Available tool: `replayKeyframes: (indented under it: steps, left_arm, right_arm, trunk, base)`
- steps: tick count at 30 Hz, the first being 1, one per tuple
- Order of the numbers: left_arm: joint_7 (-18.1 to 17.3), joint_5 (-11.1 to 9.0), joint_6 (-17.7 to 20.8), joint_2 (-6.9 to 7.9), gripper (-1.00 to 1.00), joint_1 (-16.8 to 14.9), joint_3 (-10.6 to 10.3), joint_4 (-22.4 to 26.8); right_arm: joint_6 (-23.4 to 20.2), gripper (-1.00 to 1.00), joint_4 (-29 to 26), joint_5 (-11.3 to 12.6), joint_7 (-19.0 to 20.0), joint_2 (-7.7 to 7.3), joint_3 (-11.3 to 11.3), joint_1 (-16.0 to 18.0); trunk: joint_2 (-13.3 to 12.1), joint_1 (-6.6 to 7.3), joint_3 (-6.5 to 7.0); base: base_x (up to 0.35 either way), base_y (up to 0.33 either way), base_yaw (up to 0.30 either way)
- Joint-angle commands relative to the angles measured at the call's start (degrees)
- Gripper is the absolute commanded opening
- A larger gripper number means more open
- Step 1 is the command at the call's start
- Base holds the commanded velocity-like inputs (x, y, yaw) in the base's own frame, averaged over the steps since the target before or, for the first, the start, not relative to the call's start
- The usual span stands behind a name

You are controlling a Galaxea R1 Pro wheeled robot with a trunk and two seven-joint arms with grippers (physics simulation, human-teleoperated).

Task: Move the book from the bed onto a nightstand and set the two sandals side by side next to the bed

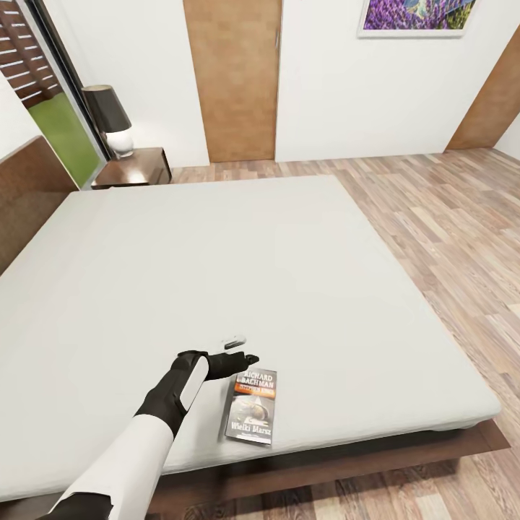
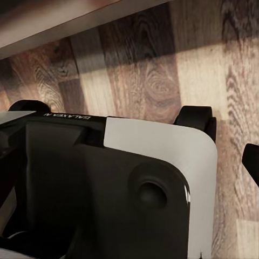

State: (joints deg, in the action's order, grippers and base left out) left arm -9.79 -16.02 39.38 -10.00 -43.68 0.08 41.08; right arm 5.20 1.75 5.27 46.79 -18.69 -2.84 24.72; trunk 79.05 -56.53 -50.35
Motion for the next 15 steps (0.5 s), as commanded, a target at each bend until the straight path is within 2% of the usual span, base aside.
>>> replayKeyframes:
  steps: [1, 6, 11, 15]
  left_arm:
    - [-0.1, -0.1, 0.3, 0.0, 1.0, 0.0, 0.0, 0.1]
    - [-0.1, -0.1, 0.3, 0.0, 1.0, 0.0, 0.0, 0.1]
    - [-0.1, 0.0, 0.3, 0.0, 1.0, 0.0, 0.0, 0.1]
    - [-0.1, -0.1, 0.3, 0.0, 1.0, 0.0, 0.0, 0.1]
  right_arm:
    - [0.2, 1.0, 0.2, 0.1, 0.2, -0.02, -0.2, 0.1]
    - [0.2, 1.0, 0.2, 0.1, 0.2, -0.01, -0.2, 0.1]
    - [0.2, 1.0, 0.2, 0.1, 0.2, -0.03, -0.2, 0.1]
    - [0.2, 1.0, 0.2, 0.1, 0.2, -0.01, -0.2, 0.1]
  trunk:
    - [0.0, 0.0, -0.04]
    - [0.0, 0.0, -0.04]
    - [2.0, -1.1, -0.94]
    - [2.0, -1.1, -0.94]
  base:
    - [0.0, 0.0, 0.0]
    - [0.0, 0.0, 0.0]
    - [0.0, 0.0, 0.0]
    - [0.0, 0.0, 0.0]
